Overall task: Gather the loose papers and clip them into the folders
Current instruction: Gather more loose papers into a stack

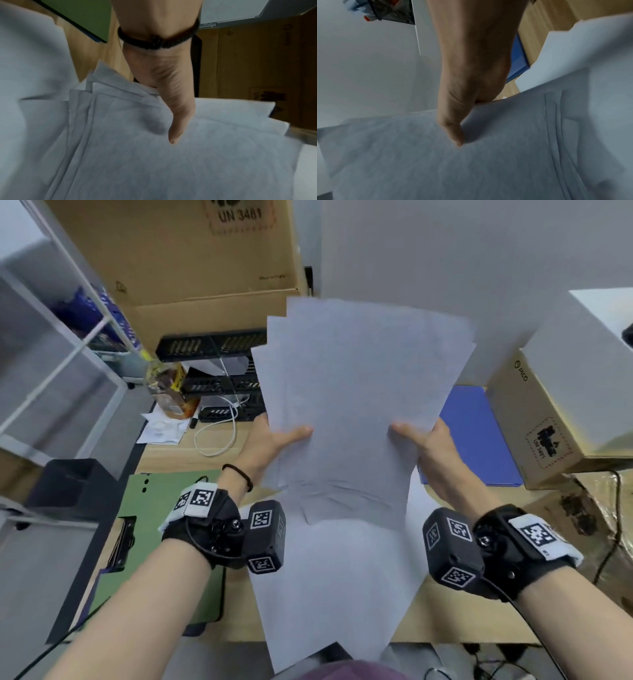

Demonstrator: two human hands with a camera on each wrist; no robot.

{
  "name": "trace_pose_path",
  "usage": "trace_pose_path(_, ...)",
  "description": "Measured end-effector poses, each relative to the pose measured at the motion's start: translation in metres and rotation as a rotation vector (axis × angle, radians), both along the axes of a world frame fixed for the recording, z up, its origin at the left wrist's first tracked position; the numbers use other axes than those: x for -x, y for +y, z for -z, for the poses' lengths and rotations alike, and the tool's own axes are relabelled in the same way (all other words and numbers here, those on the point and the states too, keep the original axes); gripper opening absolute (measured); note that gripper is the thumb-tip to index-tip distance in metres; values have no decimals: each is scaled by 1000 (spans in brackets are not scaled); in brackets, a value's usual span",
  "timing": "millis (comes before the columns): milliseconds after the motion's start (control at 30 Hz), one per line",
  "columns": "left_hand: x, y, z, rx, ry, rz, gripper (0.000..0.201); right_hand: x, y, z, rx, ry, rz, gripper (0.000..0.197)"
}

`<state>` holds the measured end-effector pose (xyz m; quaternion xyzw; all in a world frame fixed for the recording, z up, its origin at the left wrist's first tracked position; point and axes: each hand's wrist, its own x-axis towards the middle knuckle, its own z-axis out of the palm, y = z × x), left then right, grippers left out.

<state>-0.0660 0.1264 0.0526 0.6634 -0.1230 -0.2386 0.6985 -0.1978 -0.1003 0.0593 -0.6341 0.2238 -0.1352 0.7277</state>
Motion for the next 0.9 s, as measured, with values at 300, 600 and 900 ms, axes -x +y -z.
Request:
trace_pose_path(300, 30, -8, 30, -103, -10, -42, 27, 24, 14, 36, 96, 206, 90, 34)
trace_pose_path(600, 26, -1, 20, -49, -7, 31, 41, 24, -7, 29, 53, 181, 73, 56)
trace_pose_path(900, 48, -18, 46, -141, 22, -15, 35, 28, -8, 35, 190, 254, -86, 45)
